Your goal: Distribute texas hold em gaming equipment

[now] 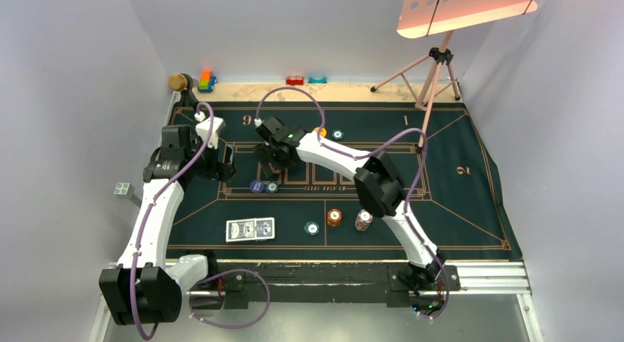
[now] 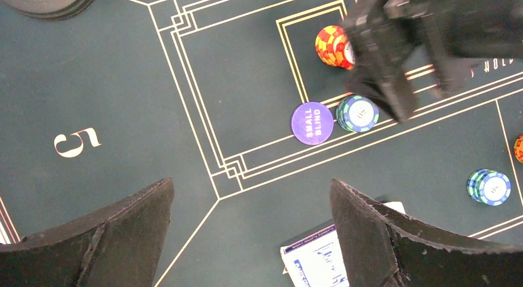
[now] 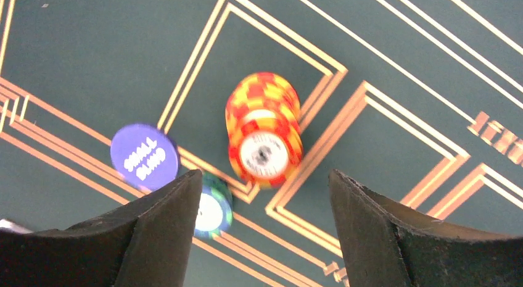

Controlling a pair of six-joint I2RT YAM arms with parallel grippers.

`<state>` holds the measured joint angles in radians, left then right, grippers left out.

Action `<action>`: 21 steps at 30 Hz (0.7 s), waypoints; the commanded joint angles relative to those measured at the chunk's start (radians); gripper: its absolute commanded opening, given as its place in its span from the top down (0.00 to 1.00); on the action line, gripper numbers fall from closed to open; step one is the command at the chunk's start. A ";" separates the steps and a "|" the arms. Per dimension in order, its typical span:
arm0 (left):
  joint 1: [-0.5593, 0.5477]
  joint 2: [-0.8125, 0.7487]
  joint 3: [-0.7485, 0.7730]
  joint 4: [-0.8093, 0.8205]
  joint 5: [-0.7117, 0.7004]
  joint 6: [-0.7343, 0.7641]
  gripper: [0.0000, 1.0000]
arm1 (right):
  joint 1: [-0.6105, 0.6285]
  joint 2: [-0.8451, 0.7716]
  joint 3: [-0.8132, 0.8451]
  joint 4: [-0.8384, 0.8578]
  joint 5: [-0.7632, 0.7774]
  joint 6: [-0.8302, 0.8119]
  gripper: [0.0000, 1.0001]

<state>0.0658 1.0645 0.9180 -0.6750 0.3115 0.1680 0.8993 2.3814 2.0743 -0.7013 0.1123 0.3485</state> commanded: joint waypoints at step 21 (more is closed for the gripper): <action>0.010 0.011 -0.007 0.025 0.000 0.009 0.00 | 0.054 -0.843 -0.983 0.082 0.058 0.110 0.04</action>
<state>0.0658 1.0718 0.9180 -0.6746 0.3103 0.1684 0.9379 1.5875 1.1088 -0.6403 0.1444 0.4244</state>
